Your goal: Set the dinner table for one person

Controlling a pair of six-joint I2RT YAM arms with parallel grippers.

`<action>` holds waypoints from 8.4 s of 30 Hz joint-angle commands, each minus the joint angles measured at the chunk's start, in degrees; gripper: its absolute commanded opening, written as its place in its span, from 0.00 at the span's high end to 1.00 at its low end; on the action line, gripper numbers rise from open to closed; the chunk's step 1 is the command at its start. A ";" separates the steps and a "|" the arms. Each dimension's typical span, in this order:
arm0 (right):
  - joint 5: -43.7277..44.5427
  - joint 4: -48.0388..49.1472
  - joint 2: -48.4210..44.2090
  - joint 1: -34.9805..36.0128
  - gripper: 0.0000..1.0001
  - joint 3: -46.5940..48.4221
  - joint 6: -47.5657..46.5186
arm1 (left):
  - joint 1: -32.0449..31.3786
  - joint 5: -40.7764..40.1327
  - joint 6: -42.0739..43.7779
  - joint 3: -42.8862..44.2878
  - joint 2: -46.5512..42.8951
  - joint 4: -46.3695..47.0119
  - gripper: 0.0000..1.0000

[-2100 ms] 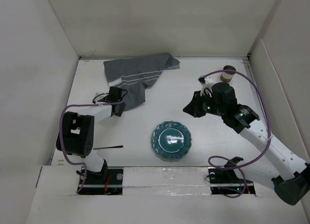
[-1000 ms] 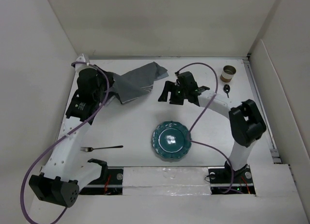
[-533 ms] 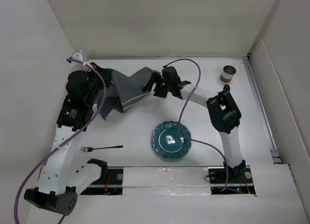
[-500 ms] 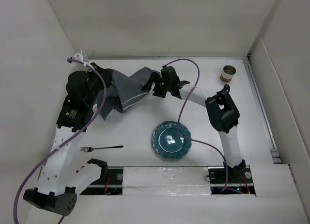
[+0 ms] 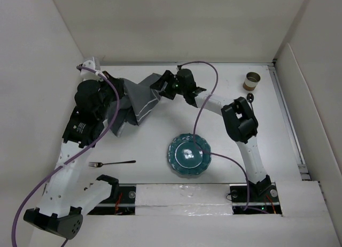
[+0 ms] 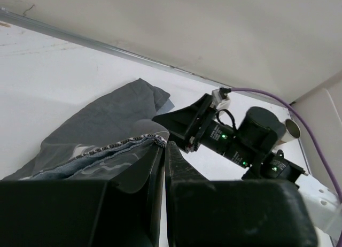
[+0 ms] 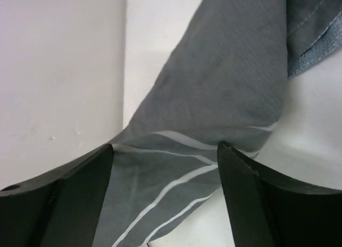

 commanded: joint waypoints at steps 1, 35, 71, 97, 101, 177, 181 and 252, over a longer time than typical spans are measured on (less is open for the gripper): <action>-2.79 12.15 -5.16 -1.36 0.15 -5.22 2.21 | -0.26 -1.72 0.96 0.86 -0.87 1.36 1.00; -2.42 -27.12 10.72 -0.75 0.47 17.08 -3.42 | -0.26 -5.15 4.03 -0.99 -0.78 2.77 1.00; 5.05 -53.03 5.28 -16.14 0.18 52.50 -31.80 | 0.26 -6.89 -2.19 -17.50 1.68 9.62 1.00; 10.94 -30.30 -44.30 -15.60 0.44 -45.93 -20.65 | 3.26 -7.53 -3.70 -20.76 2.12 10.06 1.00; 8.12 -26.51 -42.63 -17.19 0.43 -46.29 -19.07 | 2.55 -7.79 -3.53 -21.38 1.59 9.80 1.00; 6.98 -35.80 -34.11 -32.66 1.00 27.87 -22.22 | 19.16 26.39 -12.04 58.79 47.30 -0.50 1.00; 5.66 -36.87 -34.26 -33.71 1.00 28.61 -22.66 | 20.31 29.04 -12.50 52.99 43.87 3.72 1.00; -11.96 -36.07 -70.32 -30.66 1.00 -61.37 -31.43 | 18.37 24.27 -5.29 -19.91 6.42 0.20 0.93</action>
